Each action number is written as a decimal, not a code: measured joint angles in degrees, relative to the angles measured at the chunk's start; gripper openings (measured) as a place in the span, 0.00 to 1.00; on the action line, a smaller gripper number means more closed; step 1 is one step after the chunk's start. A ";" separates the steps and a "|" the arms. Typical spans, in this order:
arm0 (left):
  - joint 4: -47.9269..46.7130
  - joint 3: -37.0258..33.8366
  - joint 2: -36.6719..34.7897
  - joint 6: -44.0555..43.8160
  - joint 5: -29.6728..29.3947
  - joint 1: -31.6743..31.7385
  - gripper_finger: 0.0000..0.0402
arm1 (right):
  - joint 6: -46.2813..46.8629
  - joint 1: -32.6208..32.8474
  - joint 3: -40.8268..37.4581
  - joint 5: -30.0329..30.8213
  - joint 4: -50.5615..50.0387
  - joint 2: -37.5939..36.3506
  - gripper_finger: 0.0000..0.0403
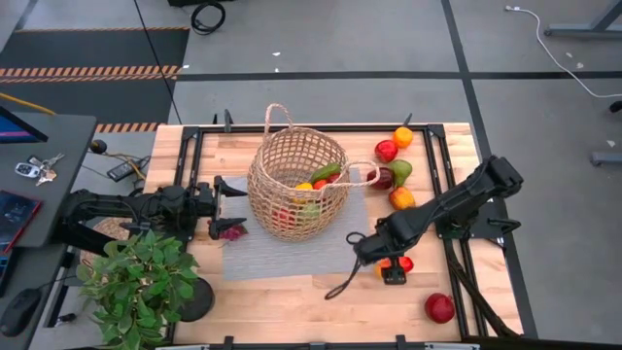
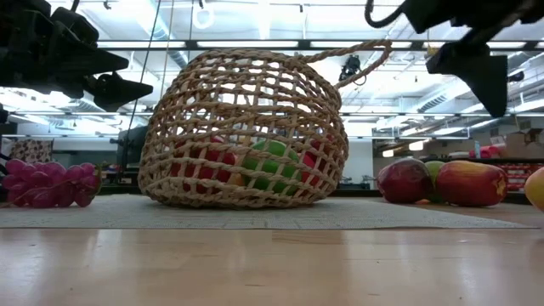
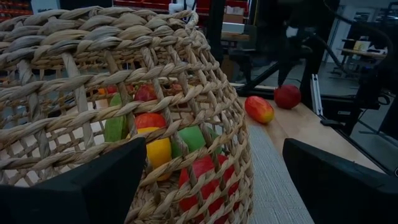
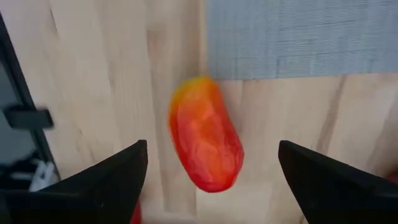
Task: Build produce basket
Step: Put the orange mango into the brown basket
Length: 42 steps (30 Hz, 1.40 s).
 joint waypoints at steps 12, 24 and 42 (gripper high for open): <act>0.01 0.00 0.01 0.02 0.00 -0.02 0.96 | -2.94 5.77 0.00 4.07 -2.34 4.99 0.90; 0.02 0.00 0.00 0.03 0.00 -0.01 0.96 | 8.93 7.88 -2.27 9.01 0.62 4.95 0.97; 0.02 0.00 0.00 0.02 0.02 -0.02 0.96 | 2.97 9.13 -13.88 7.52 10.03 4.97 0.93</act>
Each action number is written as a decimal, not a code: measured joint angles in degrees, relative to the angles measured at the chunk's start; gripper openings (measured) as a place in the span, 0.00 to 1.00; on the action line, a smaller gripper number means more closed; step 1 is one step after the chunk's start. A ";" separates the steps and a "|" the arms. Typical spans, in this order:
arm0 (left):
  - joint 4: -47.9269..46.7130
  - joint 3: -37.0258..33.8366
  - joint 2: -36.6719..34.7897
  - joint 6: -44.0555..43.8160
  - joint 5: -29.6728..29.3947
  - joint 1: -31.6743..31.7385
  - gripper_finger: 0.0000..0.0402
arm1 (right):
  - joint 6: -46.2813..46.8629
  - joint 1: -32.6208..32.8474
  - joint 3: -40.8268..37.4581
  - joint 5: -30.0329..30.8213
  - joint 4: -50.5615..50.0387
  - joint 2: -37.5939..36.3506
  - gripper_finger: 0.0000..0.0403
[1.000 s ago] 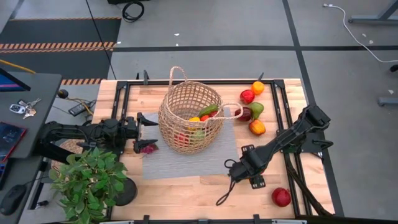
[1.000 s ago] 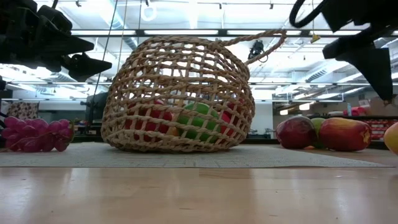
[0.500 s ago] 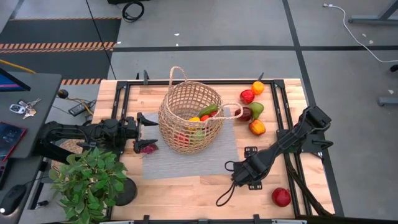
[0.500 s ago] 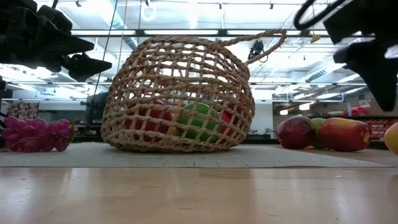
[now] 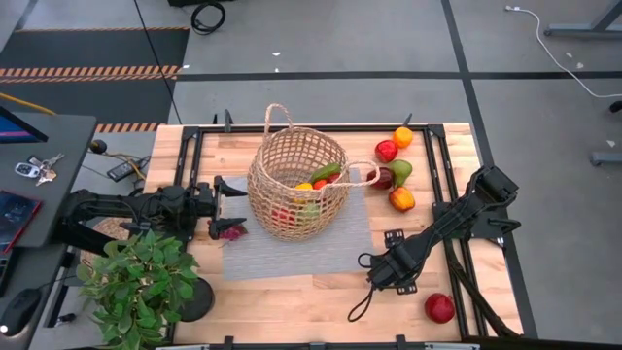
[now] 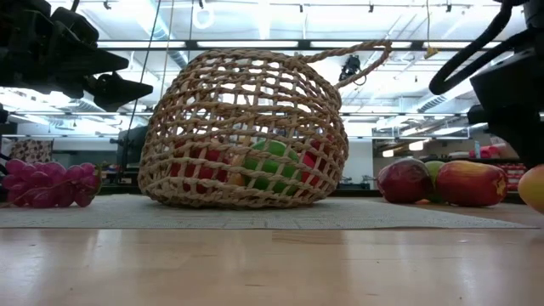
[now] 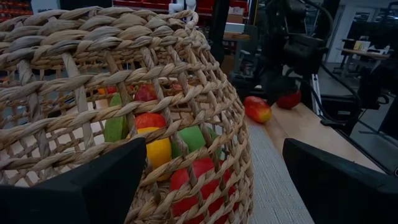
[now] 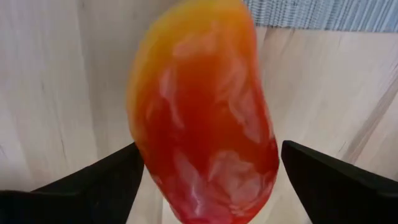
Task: Build produce basket
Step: Put the orange mango into the brown basket
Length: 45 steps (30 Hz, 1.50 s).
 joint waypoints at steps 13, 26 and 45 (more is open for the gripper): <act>-0.02 0.00 0.02 0.01 -0.02 0.02 0.96 | -3.16 -1.11 1.18 3.39 2.03 -0.17 0.71; -0.02 0.00 0.01 0.00 -0.01 0.02 0.96 | -3.18 -5.91 13.94 19.37 3.42 -6.39 0.72; -0.02 0.00 0.02 0.03 -0.02 0.00 0.96 | -18.11 -21.81 35.41 44.12 12.87 -10.55 0.73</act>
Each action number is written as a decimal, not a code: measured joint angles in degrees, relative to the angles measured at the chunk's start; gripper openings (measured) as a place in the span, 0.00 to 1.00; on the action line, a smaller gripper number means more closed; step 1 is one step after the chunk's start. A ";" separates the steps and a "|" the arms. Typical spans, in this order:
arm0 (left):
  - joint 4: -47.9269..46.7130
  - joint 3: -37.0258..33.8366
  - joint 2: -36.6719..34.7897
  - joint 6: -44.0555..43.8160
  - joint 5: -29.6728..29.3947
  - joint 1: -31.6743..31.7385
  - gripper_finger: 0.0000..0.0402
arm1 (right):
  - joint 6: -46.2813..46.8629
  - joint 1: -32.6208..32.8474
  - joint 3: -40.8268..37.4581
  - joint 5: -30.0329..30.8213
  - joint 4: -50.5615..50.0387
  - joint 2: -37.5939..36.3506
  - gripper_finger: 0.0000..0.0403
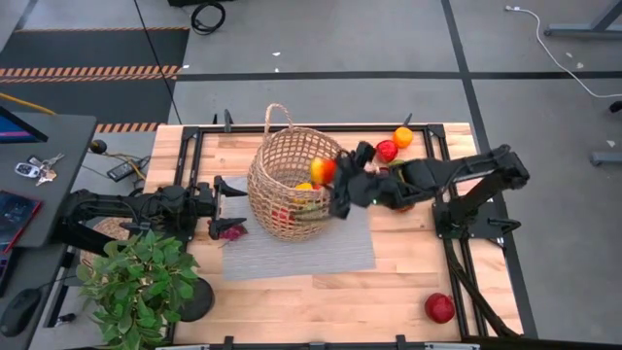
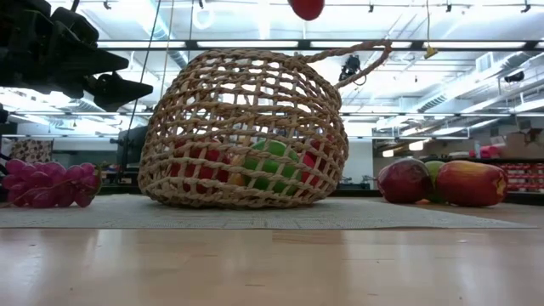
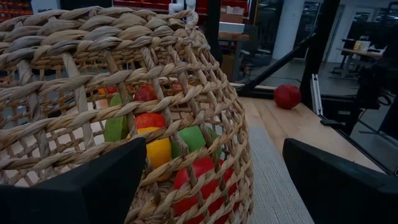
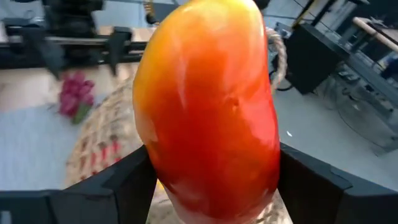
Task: Build produce basket
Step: Put the orange mango into the brown basket
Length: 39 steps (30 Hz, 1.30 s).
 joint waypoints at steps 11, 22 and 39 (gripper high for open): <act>0.00 0.00 -0.02 -0.02 0.02 0.00 0.96 | 0.58 -7.05 0.37 -2.74 11.63 0.04 0.73; 0.02 0.00 -0.02 -0.04 0.02 0.02 0.96 | 8.63 -9.92 0.39 -6.15 23.80 -1.36 0.73; 0.02 0.00 -0.02 -0.05 0.01 0.01 0.96 | 7.21 -9.52 0.37 -8.21 26.20 -2.37 0.73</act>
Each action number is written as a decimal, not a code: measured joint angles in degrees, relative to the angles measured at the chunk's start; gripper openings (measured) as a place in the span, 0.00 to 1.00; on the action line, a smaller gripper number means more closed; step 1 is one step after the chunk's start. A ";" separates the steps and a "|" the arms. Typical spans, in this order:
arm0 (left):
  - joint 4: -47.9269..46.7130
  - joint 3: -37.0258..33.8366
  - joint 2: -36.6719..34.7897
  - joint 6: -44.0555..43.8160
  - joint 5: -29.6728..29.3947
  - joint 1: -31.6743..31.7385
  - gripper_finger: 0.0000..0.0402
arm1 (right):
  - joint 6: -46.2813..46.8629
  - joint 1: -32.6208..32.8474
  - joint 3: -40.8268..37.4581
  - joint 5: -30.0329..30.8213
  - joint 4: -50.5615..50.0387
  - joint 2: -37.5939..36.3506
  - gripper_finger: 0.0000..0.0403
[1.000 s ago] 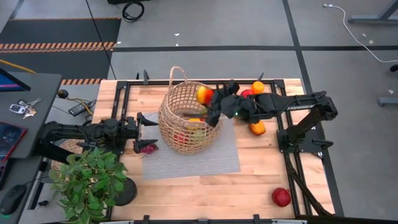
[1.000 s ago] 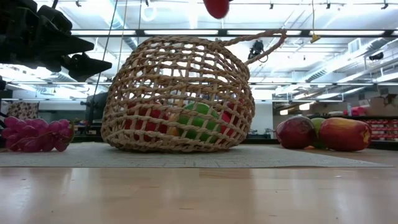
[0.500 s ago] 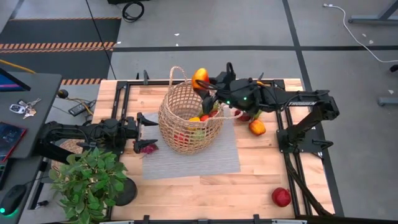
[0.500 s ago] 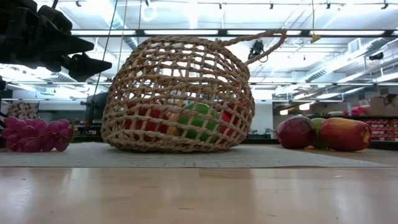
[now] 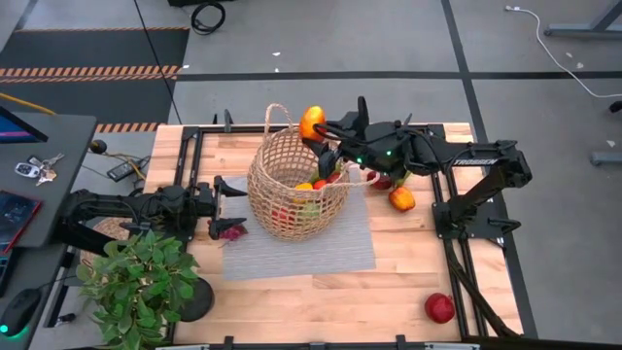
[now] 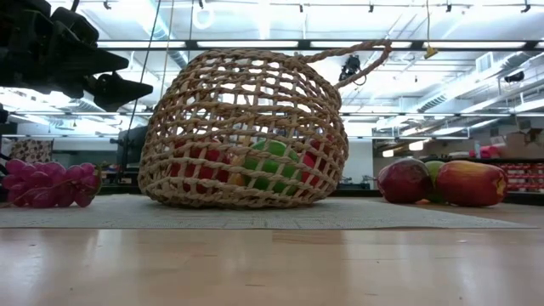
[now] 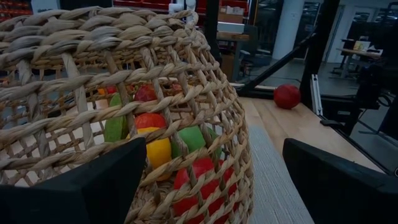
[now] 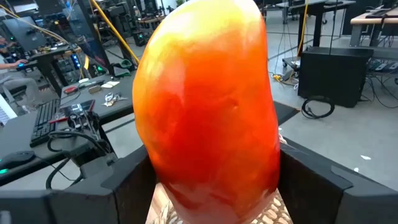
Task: Build produce basket
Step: Put the orange mango into the brown basket
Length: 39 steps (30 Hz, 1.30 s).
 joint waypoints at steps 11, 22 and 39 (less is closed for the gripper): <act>0.00 0.00 0.00 0.00 0.01 0.01 0.96 | 0.51 -0.02 0.00 0.00 -0.90 0.00 0.73; 0.00 0.00 0.00 0.00 0.00 -0.01 0.96 | 0.53 -0.02 0.00 0.00 -2.37 0.00 0.73; 0.00 0.00 0.00 -0.02 0.01 0.01 0.96 | -26.15 0.93 -0.02 -2.45 -4.98 0.00 0.73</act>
